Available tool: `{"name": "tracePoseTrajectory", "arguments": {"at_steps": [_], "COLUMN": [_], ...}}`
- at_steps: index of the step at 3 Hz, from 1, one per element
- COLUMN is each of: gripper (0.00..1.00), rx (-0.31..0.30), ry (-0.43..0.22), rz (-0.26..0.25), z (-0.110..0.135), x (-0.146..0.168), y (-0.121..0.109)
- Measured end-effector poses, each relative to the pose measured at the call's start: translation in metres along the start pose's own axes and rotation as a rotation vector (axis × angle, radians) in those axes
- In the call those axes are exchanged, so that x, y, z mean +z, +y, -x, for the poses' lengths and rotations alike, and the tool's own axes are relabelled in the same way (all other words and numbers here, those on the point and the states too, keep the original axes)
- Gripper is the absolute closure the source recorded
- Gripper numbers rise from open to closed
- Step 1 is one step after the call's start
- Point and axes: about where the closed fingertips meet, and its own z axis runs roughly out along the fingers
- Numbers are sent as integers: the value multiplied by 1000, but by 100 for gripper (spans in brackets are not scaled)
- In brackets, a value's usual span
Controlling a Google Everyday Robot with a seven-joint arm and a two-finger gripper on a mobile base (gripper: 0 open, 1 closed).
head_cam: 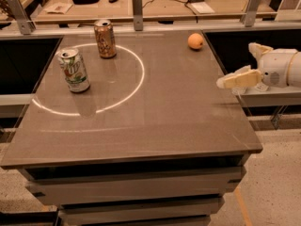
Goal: Move orange near 7up can
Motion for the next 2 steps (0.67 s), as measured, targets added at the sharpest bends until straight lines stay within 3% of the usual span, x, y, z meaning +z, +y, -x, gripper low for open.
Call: {"name": "tracePoseTrajectory", "arguments": {"at_steps": [1,2], "gripper": [0,0], "rx": [-9,7], "ry": [25,92], "rz": [-19,-70], "z": [-10,-18], "x": [30,54], "y": [-22,-45]}}
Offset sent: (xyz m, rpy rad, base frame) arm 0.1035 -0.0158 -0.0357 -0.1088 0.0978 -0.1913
